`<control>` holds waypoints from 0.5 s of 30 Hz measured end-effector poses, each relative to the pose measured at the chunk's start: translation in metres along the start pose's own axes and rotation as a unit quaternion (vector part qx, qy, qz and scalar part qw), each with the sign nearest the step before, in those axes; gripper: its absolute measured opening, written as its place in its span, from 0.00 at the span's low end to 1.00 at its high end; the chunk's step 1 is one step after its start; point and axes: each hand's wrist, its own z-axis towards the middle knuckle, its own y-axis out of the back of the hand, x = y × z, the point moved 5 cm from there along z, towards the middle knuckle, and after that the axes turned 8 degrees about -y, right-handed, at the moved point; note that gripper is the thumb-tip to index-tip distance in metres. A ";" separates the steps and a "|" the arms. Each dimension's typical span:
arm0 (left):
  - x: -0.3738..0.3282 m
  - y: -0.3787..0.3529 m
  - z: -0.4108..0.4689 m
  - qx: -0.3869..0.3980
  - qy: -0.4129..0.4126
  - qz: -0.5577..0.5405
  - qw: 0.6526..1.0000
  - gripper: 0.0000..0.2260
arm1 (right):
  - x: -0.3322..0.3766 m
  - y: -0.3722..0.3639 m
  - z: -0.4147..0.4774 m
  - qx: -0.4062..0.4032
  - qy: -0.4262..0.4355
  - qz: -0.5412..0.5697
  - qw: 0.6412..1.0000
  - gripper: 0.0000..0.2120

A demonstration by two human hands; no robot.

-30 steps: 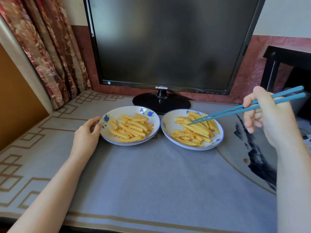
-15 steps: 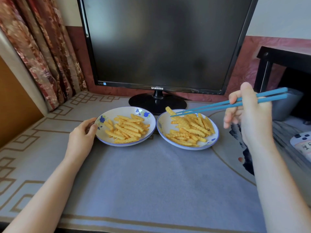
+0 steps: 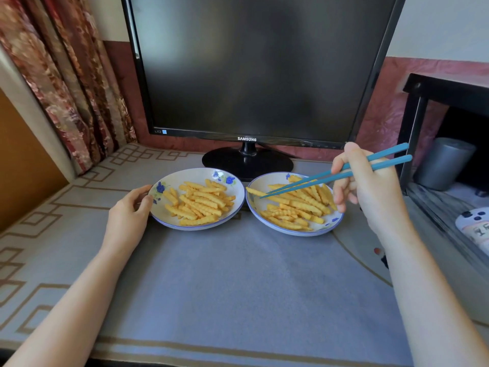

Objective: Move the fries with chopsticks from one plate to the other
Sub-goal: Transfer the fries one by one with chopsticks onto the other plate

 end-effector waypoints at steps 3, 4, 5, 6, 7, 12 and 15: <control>0.001 0.000 0.001 0.001 -0.002 0.003 1.000 0.14 | 0.003 0.005 0.001 -0.004 0.004 -0.015 1.000 0.19; 0.001 0.000 0.001 0.001 -0.002 0.004 1.000 0.14 | 0.003 0.006 0.000 -0.010 0.007 -0.020 1.000 0.20; 0.001 0.000 0.001 0.001 -0.002 0.005 1.000 0.14 | 0.003 0.007 0.000 -0.018 0.011 -0.020 1.000 0.20; 0.000 0.000 0.001 0.000 -0.002 0.007 1.000 0.14 | 0.003 0.007 0.000 -0.028 0.016 -0.015 0.999 0.20; 0.000 0.000 0.001 0.000 -0.003 0.007 1.000 0.14 | 0.004 0.007 -0.001 -0.039 0.021 -0.008 0.999 0.20; 0.001 0.001 0.001 -0.001 -0.006 0.014 1.000 0.14 | 0.006 0.001 -0.008 -0.068 0.040 0.031 0.996 0.20; 0.001 0.000 0.001 0.001 -0.007 0.014 1.000 0.14 | 0.004 -0.012 -0.016 -0.072 0.048 0.049 0.995 0.21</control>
